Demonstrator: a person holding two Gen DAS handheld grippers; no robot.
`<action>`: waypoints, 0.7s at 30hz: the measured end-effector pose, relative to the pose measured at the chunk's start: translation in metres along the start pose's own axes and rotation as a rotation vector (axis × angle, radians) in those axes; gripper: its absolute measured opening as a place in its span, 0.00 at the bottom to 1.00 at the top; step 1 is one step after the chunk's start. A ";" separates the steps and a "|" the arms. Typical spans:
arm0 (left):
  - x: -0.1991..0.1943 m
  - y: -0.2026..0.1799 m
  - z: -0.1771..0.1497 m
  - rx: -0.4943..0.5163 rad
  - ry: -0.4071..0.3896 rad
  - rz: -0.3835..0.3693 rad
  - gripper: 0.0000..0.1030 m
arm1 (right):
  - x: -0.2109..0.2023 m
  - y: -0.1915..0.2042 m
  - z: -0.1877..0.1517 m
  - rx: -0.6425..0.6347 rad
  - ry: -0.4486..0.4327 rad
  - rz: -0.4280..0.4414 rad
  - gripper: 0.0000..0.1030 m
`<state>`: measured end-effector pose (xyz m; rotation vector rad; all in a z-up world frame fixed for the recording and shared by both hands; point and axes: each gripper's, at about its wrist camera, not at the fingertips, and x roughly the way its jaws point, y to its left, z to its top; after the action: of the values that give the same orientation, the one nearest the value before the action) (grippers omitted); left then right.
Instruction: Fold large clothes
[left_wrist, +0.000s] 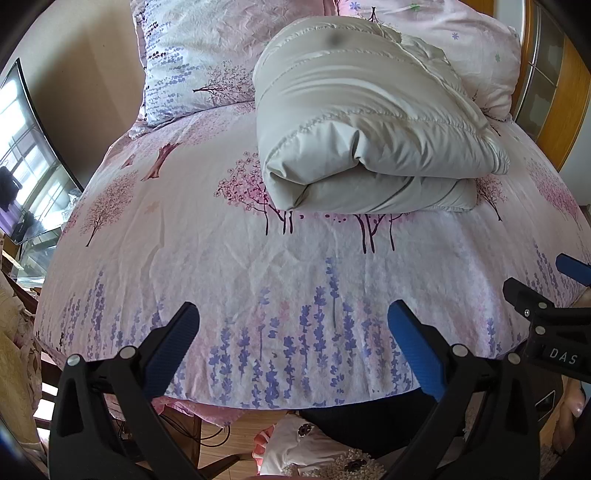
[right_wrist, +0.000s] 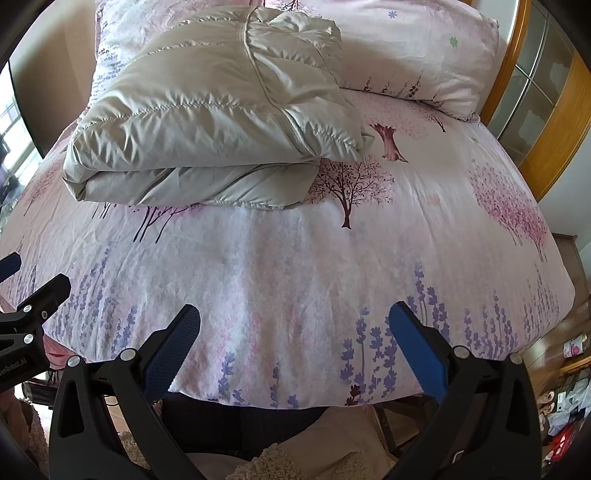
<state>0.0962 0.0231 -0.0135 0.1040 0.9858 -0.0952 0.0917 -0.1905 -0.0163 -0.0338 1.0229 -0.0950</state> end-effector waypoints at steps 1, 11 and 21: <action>0.000 0.000 0.000 0.001 -0.001 0.000 0.98 | 0.000 0.000 0.000 -0.001 0.000 -0.001 0.99; 0.000 0.000 0.000 -0.002 -0.001 -0.003 0.98 | 0.001 0.000 -0.001 0.002 0.003 0.004 0.99; 0.000 0.001 0.000 -0.004 0.003 -0.007 0.98 | 0.001 0.001 -0.001 0.003 0.003 0.004 0.99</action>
<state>0.0966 0.0236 -0.0132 0.0975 0.9898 -0.0996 0.0918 -0.1898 -0.0175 -0.0290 1.0260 -0.0927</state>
